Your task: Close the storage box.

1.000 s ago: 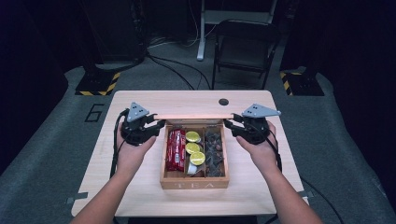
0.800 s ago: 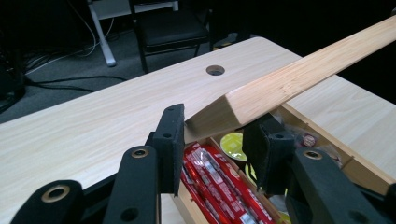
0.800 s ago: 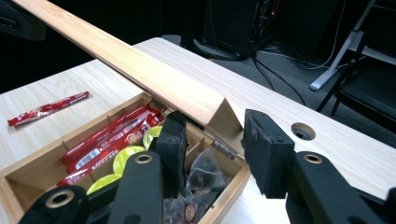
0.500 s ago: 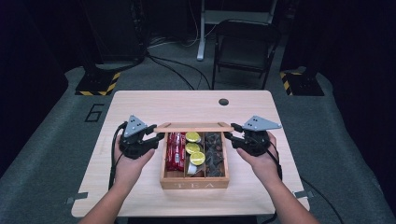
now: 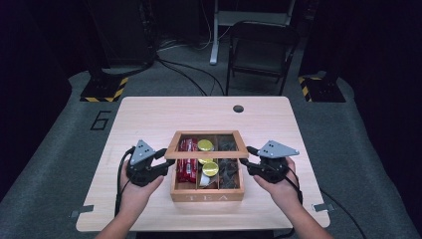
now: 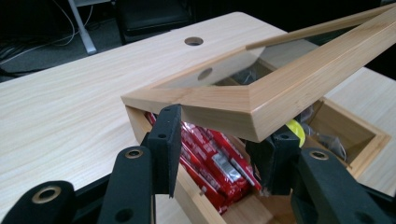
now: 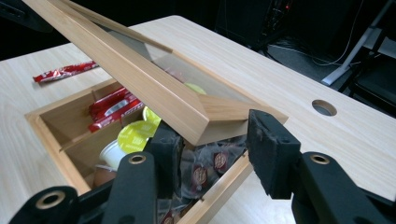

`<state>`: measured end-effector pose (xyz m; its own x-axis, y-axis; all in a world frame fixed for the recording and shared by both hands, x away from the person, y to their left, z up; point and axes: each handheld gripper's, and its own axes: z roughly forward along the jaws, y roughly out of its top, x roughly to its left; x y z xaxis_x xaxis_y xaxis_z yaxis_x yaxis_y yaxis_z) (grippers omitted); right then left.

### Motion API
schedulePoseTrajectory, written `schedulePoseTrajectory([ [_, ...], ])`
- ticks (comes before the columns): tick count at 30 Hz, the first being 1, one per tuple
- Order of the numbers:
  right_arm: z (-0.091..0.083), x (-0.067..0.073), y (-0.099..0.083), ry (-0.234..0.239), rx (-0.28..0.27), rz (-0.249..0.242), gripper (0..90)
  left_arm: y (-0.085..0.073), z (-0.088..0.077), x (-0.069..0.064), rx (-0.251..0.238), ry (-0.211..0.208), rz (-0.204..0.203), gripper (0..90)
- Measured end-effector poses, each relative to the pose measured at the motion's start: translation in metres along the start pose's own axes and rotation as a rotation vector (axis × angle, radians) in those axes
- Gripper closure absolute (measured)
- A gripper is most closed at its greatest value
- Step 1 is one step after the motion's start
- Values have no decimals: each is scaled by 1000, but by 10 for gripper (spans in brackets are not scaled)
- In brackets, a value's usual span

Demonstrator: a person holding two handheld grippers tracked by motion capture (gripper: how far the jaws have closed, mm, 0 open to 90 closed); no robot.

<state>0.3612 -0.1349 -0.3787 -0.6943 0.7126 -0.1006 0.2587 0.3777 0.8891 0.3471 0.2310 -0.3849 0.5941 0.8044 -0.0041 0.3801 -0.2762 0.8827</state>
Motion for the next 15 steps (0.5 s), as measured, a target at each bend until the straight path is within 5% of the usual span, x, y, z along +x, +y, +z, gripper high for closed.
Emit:
schedulePoseTrajectory([
  [9, -7, 10, -17, 21, -8, -9, 556, -16, -1, -3, 16, -36, -21, 555],
  [15, -13, 13, -24, 34, -20, -8, 557, -20, -5, -6, 20, -34, 4, 556],
])
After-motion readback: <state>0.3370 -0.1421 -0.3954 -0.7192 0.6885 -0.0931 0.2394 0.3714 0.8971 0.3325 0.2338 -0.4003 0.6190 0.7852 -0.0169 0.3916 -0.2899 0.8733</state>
